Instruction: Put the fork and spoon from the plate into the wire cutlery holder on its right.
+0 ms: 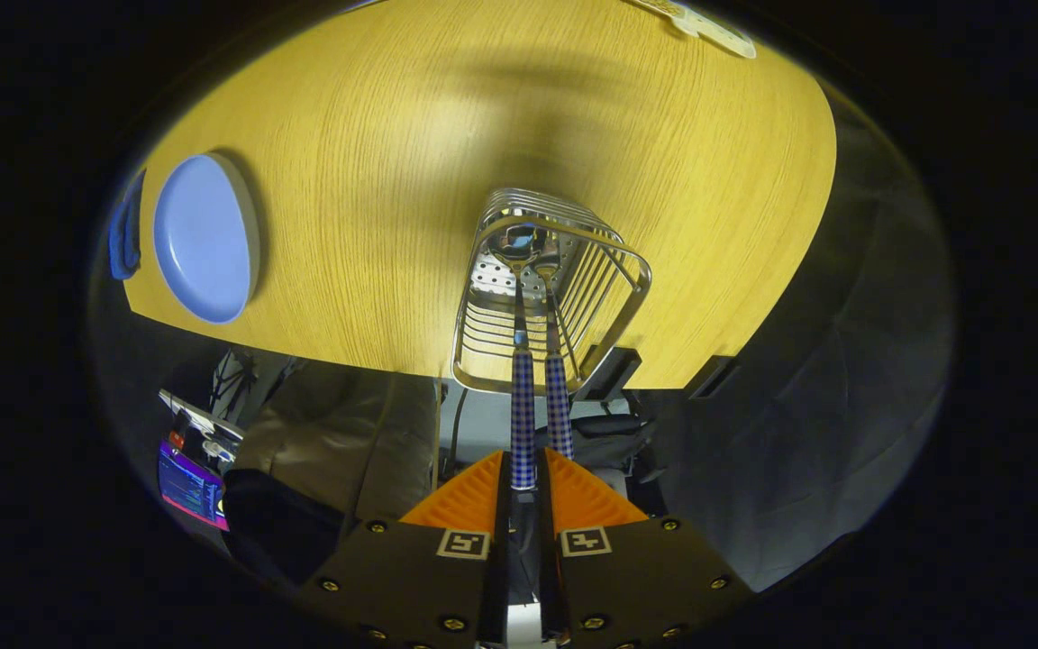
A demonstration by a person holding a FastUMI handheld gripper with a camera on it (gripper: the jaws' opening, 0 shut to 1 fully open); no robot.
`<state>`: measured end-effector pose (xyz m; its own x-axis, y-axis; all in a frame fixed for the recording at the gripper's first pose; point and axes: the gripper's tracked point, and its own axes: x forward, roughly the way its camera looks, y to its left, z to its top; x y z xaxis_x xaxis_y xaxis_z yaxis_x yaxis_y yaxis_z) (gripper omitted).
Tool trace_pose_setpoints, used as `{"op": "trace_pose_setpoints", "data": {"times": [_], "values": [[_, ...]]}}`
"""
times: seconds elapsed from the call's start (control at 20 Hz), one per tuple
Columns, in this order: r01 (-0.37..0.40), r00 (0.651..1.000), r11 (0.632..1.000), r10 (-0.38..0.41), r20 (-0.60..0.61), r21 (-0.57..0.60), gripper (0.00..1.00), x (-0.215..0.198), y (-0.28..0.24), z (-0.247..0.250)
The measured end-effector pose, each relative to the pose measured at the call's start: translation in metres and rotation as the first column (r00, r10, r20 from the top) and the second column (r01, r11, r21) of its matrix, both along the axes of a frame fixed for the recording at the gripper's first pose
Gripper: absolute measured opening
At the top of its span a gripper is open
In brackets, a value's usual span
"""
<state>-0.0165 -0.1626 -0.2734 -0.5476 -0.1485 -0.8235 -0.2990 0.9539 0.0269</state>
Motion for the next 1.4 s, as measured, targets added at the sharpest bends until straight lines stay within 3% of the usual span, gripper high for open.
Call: {"op": "trace_pose_setpoints", "data": {"times": [0.1, 0.2, 0.4, 0.45, 0.55, 0.65, 0.75, 0.8, 0.85, 0.95, 1.0, 1.15, 1.3, 1.35, 1.4], "values": [[0.001, 0.999, 1.000, -0.002, 0.052, 0.029, 0.36, -0.002, 0.002, 0.006], [-0.014, 0.991, 0.998, 0.006, 0.132, 0.058, 0.38, 0.000, 0.006, 0.016], [-0.034, 0.937, 0.993, -0.006, 0.348, 0.109, 0.76, -0.004, 0.014, 0.034], [-0.037, 0.907, 0.993, -0.014, 0.422, 0.112, 0.81, -0.002, 0.021, 0.035], [-0.035, 0.807, 0.991, -0.049, 0.588, 0.131, 0.98, 0.010, 0.035, 0.042], [-0.054, 0.714, 0.971, -0.127, 0.688, 0.235, 0.98, 0.011, 0.069, 0.052], [-0.085, 0.659, 0.944, -0.187, 0.728, 0.319, 0.98, 0.000, 0.102, 0.063], [-0.106, 0.610, 0.939, -0.198, 0.767, 0.327, 0.98, 0.000, 0.113, 0.069], [-0.136, 0.537, 0.939, -0.199, 0.820, 0.316, 0.98, 0.005, 0.121, 0.074], [-0.184, 0.340, 0.943, -0.205, 0.918, 0.278, 0.98, 0.025, 0.134, 0.093], [-0.189, 0.260, 0.947, -0.206, 0.943, 0.259, 0.98, 0.030, 0.138, 0.099], [-0.200, 0.074, 0.936, -0.280, 0.957, 0.289, 0.98, 0.035, 0.156, 0.120], [-0.230, -0.195, 0.942, -0.291, 0.936, 0.245, 0.98, 0.043, 0.154, 0.171], [-0.240, -0.258, 0.946, -0.277, 0.925, 0.217, 0.98, 0.044, 0.153, 0.183], [-0.246, -0.284, 0.950, -0.262, 0.922, 0.194, 0.98, 0.044, 0.155, 0.190]]}}
